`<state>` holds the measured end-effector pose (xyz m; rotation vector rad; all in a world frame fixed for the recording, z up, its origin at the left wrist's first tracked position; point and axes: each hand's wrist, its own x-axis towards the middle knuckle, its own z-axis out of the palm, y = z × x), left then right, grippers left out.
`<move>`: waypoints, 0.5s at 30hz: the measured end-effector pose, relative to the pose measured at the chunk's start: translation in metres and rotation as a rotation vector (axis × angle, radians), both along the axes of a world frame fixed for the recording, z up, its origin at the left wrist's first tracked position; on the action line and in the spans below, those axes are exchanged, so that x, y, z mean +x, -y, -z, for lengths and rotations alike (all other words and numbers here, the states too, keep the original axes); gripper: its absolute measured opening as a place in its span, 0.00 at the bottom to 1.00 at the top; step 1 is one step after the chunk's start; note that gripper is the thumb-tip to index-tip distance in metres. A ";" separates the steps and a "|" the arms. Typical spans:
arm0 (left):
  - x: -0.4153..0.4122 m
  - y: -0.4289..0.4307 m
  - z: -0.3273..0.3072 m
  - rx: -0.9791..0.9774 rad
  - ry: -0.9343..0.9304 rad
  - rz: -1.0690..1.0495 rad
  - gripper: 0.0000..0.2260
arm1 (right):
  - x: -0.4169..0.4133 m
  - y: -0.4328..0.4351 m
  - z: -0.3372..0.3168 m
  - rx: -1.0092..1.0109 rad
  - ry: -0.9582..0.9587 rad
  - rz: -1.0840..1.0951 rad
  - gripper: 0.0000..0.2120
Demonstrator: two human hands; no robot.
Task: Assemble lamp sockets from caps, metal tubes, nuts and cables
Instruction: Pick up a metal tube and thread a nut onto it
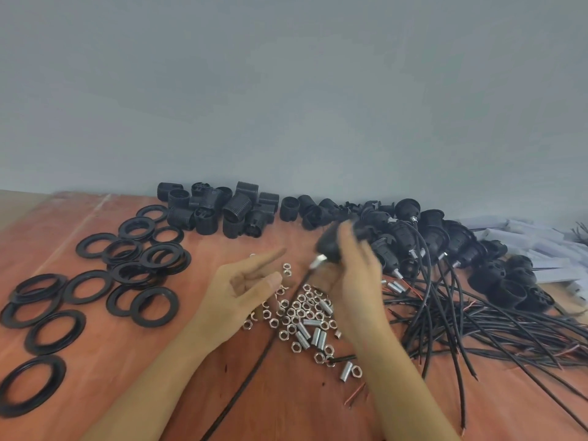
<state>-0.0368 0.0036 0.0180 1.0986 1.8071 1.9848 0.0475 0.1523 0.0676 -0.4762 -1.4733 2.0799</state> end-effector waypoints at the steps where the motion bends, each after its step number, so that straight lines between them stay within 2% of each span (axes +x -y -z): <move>1: -0.001 0.001 0.000 -0.030 -0.011 -0.035 0.19 | 0.000 -0.014 -0.014 -0.043 -0.012 0.048 0.26; 2: -0.002 0.001 0.001 -0.066 -0.049 -0.102 0.15 | 0.000 -0.030 -0.029 -0.051 -0.011 0.083 0.24; 4: -0.006 0.001 0.004 -0.143 -0.177 -0.281 0.09 | 0.003 -0.064 -0.062 0.075 0.044 0.116 0.16; 6: -0.009 0.002 0.006 -0.231 -0.333 -0.407 0.09 | 0.005 -0.098 -0.086 0.391 0.182 0.203 0.10; 7: -0.011 0.002 0.008 -0.299 -0.418 -0.437 0.10 | 0.004 -0.114 -0.092 0.583 0.253 0.265 0.11; 9: -0.014 0.002 0.011 -0.468 -0.557 -0.459 0.12 | -0.001 -0.141 -0.094 0.894 0.401 0.385 0.21; 11: -0.016 0.005 0.015 -0.599 -0.595 -0.445 0.13 | -0.008 -0.161 -0.085 1.000 0.507 0.445 0.28; 15: -0.018 0.004 0.019 -0.726 -0.597 -0.433 0.14 | -0.019 -0.179 -0.054 1.052 0.585 0.429 0.29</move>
